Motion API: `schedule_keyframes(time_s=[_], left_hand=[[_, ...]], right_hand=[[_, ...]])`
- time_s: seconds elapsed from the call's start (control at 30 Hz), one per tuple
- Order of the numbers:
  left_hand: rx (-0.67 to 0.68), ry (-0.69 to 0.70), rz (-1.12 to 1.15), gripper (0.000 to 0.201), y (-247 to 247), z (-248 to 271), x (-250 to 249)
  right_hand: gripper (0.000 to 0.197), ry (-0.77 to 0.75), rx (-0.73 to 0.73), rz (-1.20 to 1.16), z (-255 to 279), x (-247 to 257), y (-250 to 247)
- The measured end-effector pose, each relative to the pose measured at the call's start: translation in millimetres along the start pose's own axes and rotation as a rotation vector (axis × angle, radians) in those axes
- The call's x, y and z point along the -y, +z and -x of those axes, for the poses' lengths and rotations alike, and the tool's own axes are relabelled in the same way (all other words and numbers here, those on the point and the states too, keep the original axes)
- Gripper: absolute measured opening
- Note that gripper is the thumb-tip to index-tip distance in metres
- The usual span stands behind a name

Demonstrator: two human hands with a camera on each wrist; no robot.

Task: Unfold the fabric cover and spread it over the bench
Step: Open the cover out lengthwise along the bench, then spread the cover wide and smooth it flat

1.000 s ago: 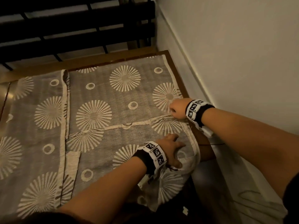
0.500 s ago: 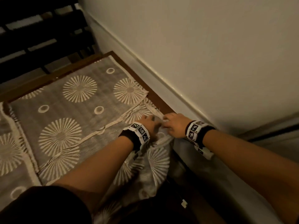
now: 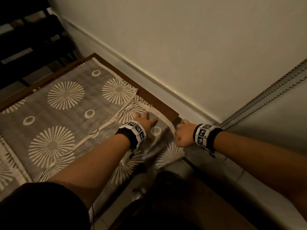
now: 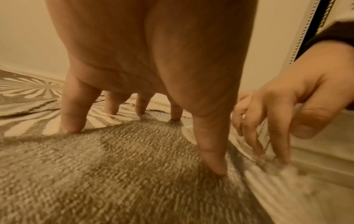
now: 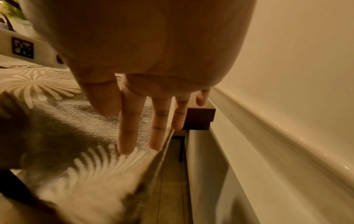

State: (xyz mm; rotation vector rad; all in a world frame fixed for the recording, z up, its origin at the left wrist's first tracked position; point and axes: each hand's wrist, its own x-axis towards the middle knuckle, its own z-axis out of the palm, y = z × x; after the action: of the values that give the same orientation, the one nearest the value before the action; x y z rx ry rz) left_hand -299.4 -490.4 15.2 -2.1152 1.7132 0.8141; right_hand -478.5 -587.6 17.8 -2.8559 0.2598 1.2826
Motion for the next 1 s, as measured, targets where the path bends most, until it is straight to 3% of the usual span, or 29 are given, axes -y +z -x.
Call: schedule_keyframes(time_s=[0.07,0.17,0.3,0.37,0.47,0.6,0.7,0.77,0.87,1.0], left_hand=[[-0.015,0.047,-0.017,0.094,4.9,-1.3,-6.6],[0.009,0.056,-0.012,0.099,11.5,-4.4,-13.1],[-0.066,-0.001,0.006,0.111,12.1,-7.9,-9.0],[-0.082,-0.058,0.015,0.114,9.1,-8.4,-3.5],[0.011,-0.104,0.045,0.119,9.6,-9.0,5.4],[0.023,-0.091,0.057,0.120,16.3,-12.6,11.5],[-0.021,-0.071,0.102,0.113,13.1,-16.8,13.9],[-0.111,-0.033,0.203,0.099,7.8,-18.9,23.6],[-0.234,-0.079,0.300,0.080,7.6,-19.9,52.3],[-0.188,-0.104,0.274,0.081,11.7,-8.6,86.0]], right_hand=[[0.030,-0.017,-0.070,-0.030,-2.4,3.4,-2.3],[0.022,-0.068,-0.295,-0.166,-7.2,2.8,-10.3],[0.037,-0.067,-0.600,-0.231,-26.2,-0.8,-16.5],[0.049,-0.060,-0.583,-0.213,-38.2,0.2,-14.2],[0.060,0.056,-0.380,-0.205,-50.4,-1.2,3.5],[0.063,0.218,-0.455,-0.244,-57.3,0.6,7.9],[0.063,0.172,-0.527,-0.305,-71.0,14.8,-9.8],[0.064,0.124,-0.480,-0.351,-76.7,16.1,-22.7],[0.055,0.117,-0.513,-0.256,-76.8,0.4,-37.3],[0.033,0.130,-0.533,-0.088,-83.6,-9.8,-77.6]])
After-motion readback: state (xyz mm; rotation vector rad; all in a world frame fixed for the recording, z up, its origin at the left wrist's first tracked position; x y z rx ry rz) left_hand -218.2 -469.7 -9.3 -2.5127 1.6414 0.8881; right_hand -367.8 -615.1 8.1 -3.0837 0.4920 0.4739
